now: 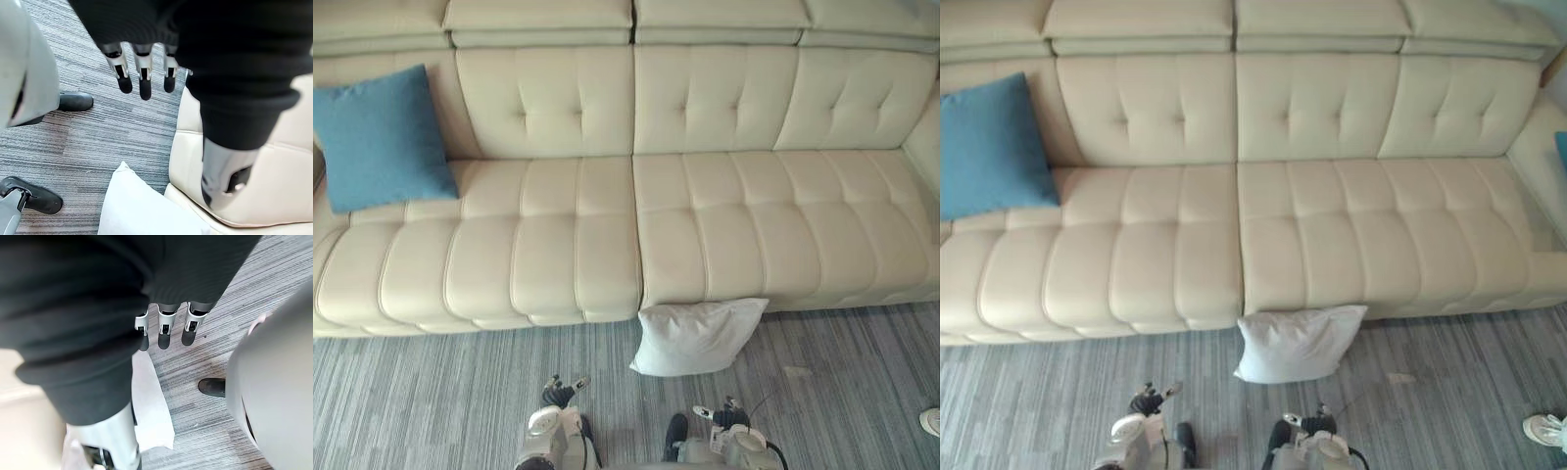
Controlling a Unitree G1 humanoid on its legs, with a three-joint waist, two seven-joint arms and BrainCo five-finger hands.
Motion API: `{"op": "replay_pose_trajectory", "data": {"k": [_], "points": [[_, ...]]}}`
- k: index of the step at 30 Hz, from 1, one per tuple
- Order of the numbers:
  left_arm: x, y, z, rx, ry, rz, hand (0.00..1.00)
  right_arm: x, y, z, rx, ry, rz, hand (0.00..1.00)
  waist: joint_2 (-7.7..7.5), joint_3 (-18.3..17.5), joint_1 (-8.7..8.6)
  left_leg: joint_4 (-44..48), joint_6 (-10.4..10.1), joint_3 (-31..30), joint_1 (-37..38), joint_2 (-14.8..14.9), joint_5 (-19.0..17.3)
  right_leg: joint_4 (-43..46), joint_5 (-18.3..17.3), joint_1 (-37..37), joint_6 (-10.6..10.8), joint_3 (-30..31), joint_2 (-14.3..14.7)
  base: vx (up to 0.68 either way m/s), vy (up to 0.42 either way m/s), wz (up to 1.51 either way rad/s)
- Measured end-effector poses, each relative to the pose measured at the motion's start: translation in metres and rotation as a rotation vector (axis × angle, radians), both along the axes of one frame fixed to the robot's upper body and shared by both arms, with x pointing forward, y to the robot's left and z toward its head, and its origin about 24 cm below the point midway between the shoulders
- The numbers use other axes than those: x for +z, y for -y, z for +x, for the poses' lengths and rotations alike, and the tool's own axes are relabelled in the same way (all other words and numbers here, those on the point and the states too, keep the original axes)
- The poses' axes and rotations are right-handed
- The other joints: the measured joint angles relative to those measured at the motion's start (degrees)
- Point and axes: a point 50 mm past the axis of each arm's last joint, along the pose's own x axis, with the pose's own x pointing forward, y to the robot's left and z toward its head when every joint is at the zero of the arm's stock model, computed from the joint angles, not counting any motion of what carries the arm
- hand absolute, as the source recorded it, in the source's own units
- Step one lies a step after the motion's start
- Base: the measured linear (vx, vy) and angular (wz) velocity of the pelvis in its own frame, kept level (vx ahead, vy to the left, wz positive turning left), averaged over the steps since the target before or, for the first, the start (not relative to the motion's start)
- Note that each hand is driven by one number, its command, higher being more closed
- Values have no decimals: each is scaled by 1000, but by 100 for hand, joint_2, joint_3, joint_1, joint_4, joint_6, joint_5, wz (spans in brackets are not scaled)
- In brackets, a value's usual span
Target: Pick up cushions and gather them together orderly.
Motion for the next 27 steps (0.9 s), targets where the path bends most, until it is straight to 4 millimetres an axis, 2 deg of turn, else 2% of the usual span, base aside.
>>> {"op": "replay_pose_trajectory", "data": {"k": [2, 6, 8, 9, 10, 11, 12, 13, 14, 15, 16, 17, 18, 19, 20, 21, 22, 23, 25, 26, 27], "points": [[-1, -5, -4, -7, -13, 11, 0, -2, 5, -5, 4, -25, -2, 0, 12, -6, 2, -101, 0, 179, 192, 3, -1, -54, 114, 14, -31, 218, 52, 41, 11, -61], [-4, -12, -12, -33, -43, 27, 0, -5, 13, -15, 1, -68, -10, 0, 30, -12, -43, -107, 5, 203, 380, -12, -3, -43, 278, 27, -119, 160, 58, -33, 5, -44], [-5, -13, -14, -43, -54, 32, 0, -5, 16, -16, 14, -77, -17, 0, 55, -28, -62, -105, 19, 217, 382, 1, -13, -141, 473, -90, -225, -289, 50, -130, -10, -46], [-5, -14, -15, -46, -57, 36, 0, -5, 16, -15, 16, -74, -17, 0, 52, -30, -61, -106, 25, 246, 383, 12, -24, -189, 460, -104, -284, -438, 11, -158, -34, -56], [-6, -14, -17, -56, -64, 41, 0, -4, 16, -12, 18, -68, -17, 0, 60, -35, -63, -143, 45, 371, 379, -25, -40, -181, 170, -152, -334, -853, -127, -155, -18, -46], [-7, -12, -20, -79, -74, 44, 0, -3, 17, -10, 18, -63, -21, 0, 149, -44, -103, -221, 40, 426, 405, -19, -35, 38, 80, -171, -338, -1320, -277, -136, 8, -42], [-7, -13, -22, -87, -80, 48, 0, -4, 17, -11, 15, -64, -20, 0, 156, -38, -120, -223, 35, 472, 446, -35, -32, 96, 125, -170, -306, -1417, -336, -133, 28, -31], [-8, -16, -27, -89, -94, 55, 0, -4, 19, -12, 18, -68, -24, 0, 155, -43, -139, -228, 14, 490, 529, -48, -38, 32, 279, -145, -163, -1336, -311, -97, -1, -26], [-9, -16, -28, -88, -98, 55, 0, -4, 20, -13, 18, -70, -27, 0, 162, -69, -151, -232, -7, 499, 545, -23, -39, -9, 278, -127, -124, -1311, -272, -115, -56, -24], [-10, -16, -33, -76, -106, 50, 0, -3, 21, -12, 18, -68, -29, 0, 196, -98, -151, -225, -122, 530, 583, 72, -113, -166, 310, -25, -102, -1316, -156, -87, -124, -18], [-10, -15, -35, -57, -107, 44, 0, -4, 19, -12, 31, -71, -29, 0, 252, -116, -149, -57, -278, 608, 535, 273, -291, -244, 254, 45, -174, -1358, 5, -91, -144, -17], [-10, -16, -37, -48, -109, 44, 0, -4, 19, -12, 43, -72, -31, 0, 343, -131, -140, 52, -315, 643, 443, 420, -339, -159, 204, 64, -243, -1361, 98, -28, -159, -16], [-11, -18, -40, -20, -112, 40, 0, -2, 21, -7, 78, -62, -49, 0, 354, -127, -170, 481, -356, 640, 355, 735, -482, 507, -223, -16, -352, -1370, 183, 40, -166, -11], [-10, -24, -40, -1, -112, 48, 0, -2, 21, -9, 102, -71, -60, 0, 261, -113, -171, 1095, -155, 629, 240, 904, -591, 498, -479, 57, -337, -1321, 271, 85, -169, -18], [-9, -24, -38, 6, -106, 44, 0, -3, 20, -11, 104, -78, -58, 0, 291, -94, -122, 1442, 38, 578, 113, 1012, -579, 446, -495, 76, -335, -1239, 354, 43, -204, -27], [-7, -27, -33, 17, -85, 51, 0, -3, 20, -10, 103, -73, -62, 0, 175, -101, -33, 2162, 307, 335, -347, 1071, -468, 294, -427, 147, -452, -1118, 388, 71, -233, -53], [-6, -25, -26, 9, -66, 52, 0, -1, 23, -6, 105, -66, -71, 0, 126, -47, 14, 2302, 150, -109, -525, 789, -602, 176, -365, 218, -529, -932, 378, 77, -202, -65], [-6, -23, -25, 8, -62, 44, 0, 0, 26, -4, 105, -60, -81, 0, 186, 1, 48, 2223, 97, -230, -542, 626, -663, 147, -315, 233, -591, -825, 386, 105, -108, -94], [-8, -9, -27, 4, -68, 7, 0, 3, 37, 0, 104, -54, -110, 0, 509, 68, 93, 1450, 256, -386, -554, 93, -600, 41, -222, 269, -554, -516, 497, 98, 24, -93], [-9, -6, -26, 5, -69, -2, 0, 4, 38, 0, 104, -54, -111, 0, 583, 71, 96, 1219, 318, -450, -589, -49, -564, 20, -218, 271, -543, -433, 530, 167, 44, -76], [-9, -5, -28, 6, -75, -7, 0, 3, 36, -1, 104, -58, -105, 0, 573, 53, 133, 962, 481, -698, -528, -245, -446, -47, -157, 271, -499, -255, 544, 239, 29, -68]]}}
